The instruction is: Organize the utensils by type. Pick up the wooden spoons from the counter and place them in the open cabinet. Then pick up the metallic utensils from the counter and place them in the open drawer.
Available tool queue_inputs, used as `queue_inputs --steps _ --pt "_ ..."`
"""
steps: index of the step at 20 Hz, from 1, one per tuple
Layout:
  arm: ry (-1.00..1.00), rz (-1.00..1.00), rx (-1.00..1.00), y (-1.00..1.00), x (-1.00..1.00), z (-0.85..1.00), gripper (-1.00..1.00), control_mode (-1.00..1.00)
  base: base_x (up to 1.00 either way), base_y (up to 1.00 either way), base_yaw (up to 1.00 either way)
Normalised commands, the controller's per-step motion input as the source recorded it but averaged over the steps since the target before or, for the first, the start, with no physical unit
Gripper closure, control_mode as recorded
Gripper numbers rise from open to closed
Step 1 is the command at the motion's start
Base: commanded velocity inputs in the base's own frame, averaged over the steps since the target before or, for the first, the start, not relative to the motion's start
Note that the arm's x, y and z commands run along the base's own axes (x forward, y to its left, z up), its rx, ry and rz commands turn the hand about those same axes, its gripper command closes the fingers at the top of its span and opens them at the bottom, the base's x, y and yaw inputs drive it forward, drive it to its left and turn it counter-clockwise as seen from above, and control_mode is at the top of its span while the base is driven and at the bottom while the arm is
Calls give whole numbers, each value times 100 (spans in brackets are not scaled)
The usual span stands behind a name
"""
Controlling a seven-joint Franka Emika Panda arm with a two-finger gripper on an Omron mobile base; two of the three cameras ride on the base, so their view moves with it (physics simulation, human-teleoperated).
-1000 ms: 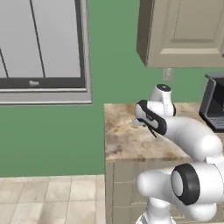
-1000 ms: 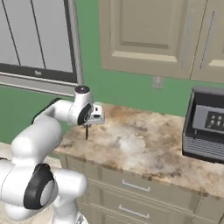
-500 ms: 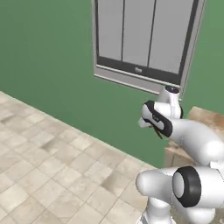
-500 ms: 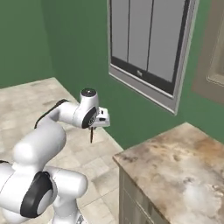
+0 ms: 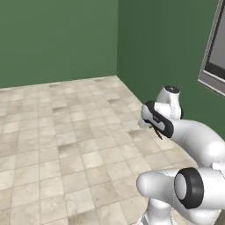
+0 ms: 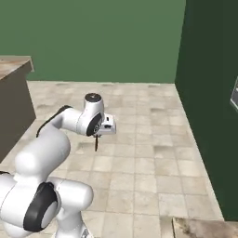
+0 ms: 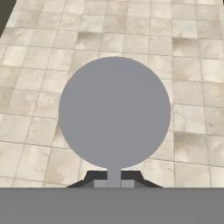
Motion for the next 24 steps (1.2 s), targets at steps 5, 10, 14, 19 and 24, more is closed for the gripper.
queue_inputs --steps 5,10,14,19,24 --pt "0 0 0 0 0 0 100 100 88 -1 68" --pt "0 0 0 0 0 0 100 100 100 -13 23" --pt "0 0 0 0 0 0 100 100 100 -18 10" --pt "0 0 0 0 0 0 100 100 100 -19 7" --pt "0 0 0 0 0 0 100 100 100 -18 9"
